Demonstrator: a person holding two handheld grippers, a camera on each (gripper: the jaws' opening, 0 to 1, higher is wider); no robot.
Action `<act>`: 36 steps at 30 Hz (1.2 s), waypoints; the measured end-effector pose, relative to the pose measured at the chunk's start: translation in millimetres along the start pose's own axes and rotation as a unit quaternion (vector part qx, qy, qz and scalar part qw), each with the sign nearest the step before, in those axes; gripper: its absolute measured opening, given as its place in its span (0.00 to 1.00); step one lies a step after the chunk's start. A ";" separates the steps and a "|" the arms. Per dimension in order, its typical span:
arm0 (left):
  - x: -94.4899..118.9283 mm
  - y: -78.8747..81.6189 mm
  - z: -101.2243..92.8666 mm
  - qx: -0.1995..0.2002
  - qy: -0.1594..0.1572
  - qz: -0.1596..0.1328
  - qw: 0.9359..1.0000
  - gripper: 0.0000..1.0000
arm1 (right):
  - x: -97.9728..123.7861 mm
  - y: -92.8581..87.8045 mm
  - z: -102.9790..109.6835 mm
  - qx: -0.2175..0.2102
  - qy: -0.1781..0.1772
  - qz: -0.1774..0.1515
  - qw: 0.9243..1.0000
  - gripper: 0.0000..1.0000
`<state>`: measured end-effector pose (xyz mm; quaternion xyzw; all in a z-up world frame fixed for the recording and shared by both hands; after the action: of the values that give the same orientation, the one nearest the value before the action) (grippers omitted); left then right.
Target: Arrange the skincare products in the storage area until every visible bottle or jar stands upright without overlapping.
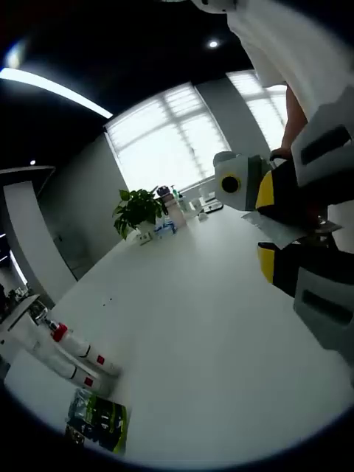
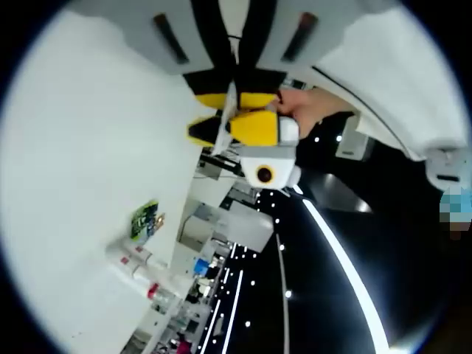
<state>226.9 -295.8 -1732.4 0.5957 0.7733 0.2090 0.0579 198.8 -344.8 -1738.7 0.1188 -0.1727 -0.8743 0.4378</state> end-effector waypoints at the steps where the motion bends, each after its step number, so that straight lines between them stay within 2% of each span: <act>1: -0.8 -0.3 0.7 0.008 0.005 -0.001 1.000 0.16 | 0.4 1.1 -0.4 -0.003 0.000 -0.005 1.000 0.00; 2: -0.3 -0.3 1.3 0.012 0.002 -0.001 1.000 0.12 | 1.1 1.2 -1.2 -0.006 -0.001 -0.006 1.000 0.00; 4: 1.1 3.1 -5.0 0.014 -0.025 -0.008 1.000 0.03 | 2.0 1.2 -2.2 -0.010 -0.002 -0.009 1.000 0.01; 6: 1.5 4.1 -3.6 0.006 -0.015 -0.007 1.000 0.01 | 0.6 1.9 -0.1 -0.020 0.002 -0.016 1.000 0.04; 11: 7.7 17.4 -2.0 0.002 -0.014 -0.014 1.000 0.00 | 3.4 6.8 -3.9 -0.019 -0.013 -0.035 0.999 0.08; 15: 11.1 22.5 -2.2 0.005 -0.023 -0.012 1.000 0.00 | 6.2 12.3 -0.1 -0.030 -0.002 -0.050 0.998 0.04; 16: 11.8 22.2 -3.4 0.009 -0.030 -0.008 0.999 0.00 | 5.4 11.5 1.9 -0.037 0.002 -0.047 0.998 0.03; 18: 11.3 20.9 -5.1 0.009 -0.034 -0.008 0.999 0.00 | 5.2 10.3 1.5 -0.024 -0.005 -0.044 0.999 0.00; 21: 10.7 19.6 -4.8 0.011 -0.031 -0.011 0.999 0.02 | 5.9 9.8 0.5 -0.030 -0.008 -0.045 0.999 0.00; 23: 10.6 18.5 -3.7 0.014 -0.027 -0.020 0.999 0.04 | 7.0 10.1 -0.3 -0.025 -0.013 -0.054 0.998 0.00; 26: 14.4 14.2 -1.6 0.012 -0.024 -0.015 1.000 0.07 | 10.4 14.8 -0.8 -0.040 -0.011 -0.077 0.996 0.00; 27: 15.9 12.7 -1.0 0.011 -0.024 -0.014 1.000 0.07 | 11.7 16.6 -1.0 -0.045 -0.011 -0.085 0.995 0.00; 31: 20.7 11.1 -3.4 -0.003 -0.031 -0.009 0.999 0.01 | 11.1 14.6 -0.5 -0.051 -0.012 -0.081 0.995 0.01; 36: 21.9 11.8 -3.4 -0.001 -0.026 -0.005 1.000 0.00 | 10.1 12.8 -1.0 -0.044 -0.017 -0.087 0.995 0.03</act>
<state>230.2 -273.5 -1721.2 0.5972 0.7743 0.1938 0.0794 202.4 -360.2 -1735.0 0.0993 -0.1306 -0.9176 0.3620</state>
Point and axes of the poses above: the point that each gripper's makers call its tool centre point, and the gripper's own axes: x roughly backward along the fingers, z roughly to its left, y roughly out of its top, the point moved 5 cm from there along x, roughly backward along the fingers, and after that the axes turned 14 degrees about -z, right-handed, at the moved point
